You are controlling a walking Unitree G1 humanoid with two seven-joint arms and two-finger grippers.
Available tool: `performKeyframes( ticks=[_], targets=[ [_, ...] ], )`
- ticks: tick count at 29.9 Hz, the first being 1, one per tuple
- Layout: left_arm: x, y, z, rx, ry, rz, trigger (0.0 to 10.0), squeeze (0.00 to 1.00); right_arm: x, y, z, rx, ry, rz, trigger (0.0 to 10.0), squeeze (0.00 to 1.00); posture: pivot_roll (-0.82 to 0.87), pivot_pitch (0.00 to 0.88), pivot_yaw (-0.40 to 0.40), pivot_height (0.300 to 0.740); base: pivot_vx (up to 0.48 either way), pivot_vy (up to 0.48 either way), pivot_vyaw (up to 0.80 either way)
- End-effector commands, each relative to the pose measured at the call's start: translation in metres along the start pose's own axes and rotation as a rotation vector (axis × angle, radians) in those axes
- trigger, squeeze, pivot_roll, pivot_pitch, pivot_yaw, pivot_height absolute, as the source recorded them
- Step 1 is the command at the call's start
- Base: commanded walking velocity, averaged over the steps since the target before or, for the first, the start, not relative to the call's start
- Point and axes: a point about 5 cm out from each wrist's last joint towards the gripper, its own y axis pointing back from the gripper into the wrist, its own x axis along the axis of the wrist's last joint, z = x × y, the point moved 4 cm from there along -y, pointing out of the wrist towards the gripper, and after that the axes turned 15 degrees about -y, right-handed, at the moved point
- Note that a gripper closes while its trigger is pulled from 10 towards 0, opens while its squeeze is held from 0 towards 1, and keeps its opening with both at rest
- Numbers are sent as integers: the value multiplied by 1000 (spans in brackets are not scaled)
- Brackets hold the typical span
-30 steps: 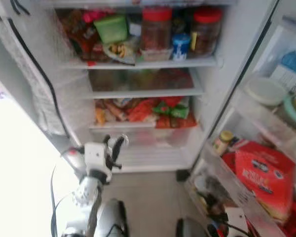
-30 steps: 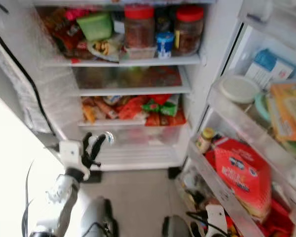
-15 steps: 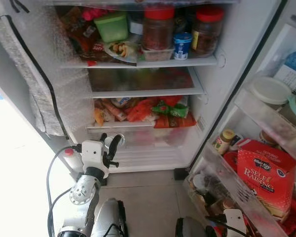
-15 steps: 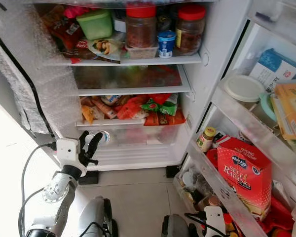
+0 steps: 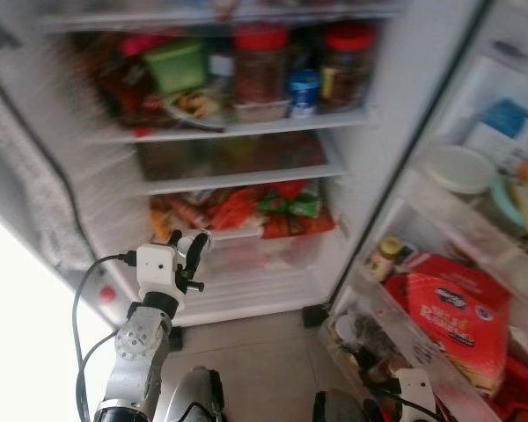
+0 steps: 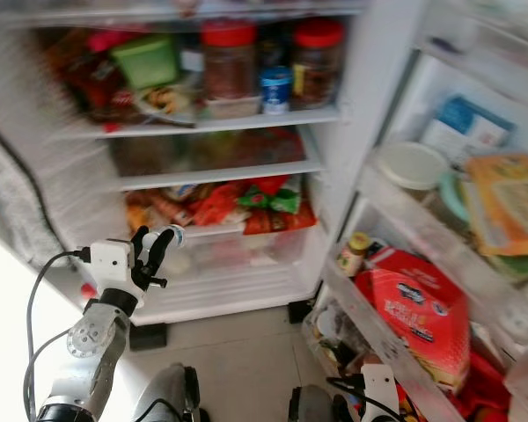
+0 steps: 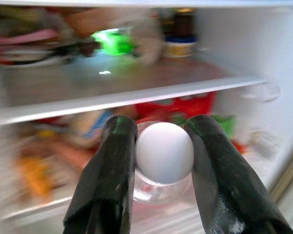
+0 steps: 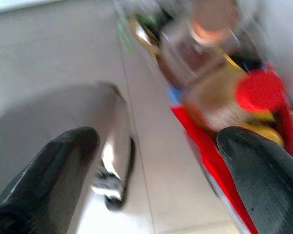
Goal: Restocking fridge
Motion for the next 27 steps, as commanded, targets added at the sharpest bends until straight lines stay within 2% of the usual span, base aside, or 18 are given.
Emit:
performKeyframes(
  ticks=[1, 11, 27],
  targets=[
    [6, 0, -7, 9, -42, 27, 10000, 0, 3, -2, -6, 19, 19, 5, 10000, 0, 11, 121, -18, 628, 300, 0, 0],
    [10, -1, -3, -11, -61, 42, 10000, 0, 2, -2, -6, 16, 9, 3, 10000, 0, 11, 120, -17, 628, 300, 0, 0],
    [16, -5, -5, -7, -76, 63, 10000, 0, 2, -2, -8, 26, 8, 0, 10000, 0, 6, 105, -17, 628, 299, 0, 0]
  ],
)
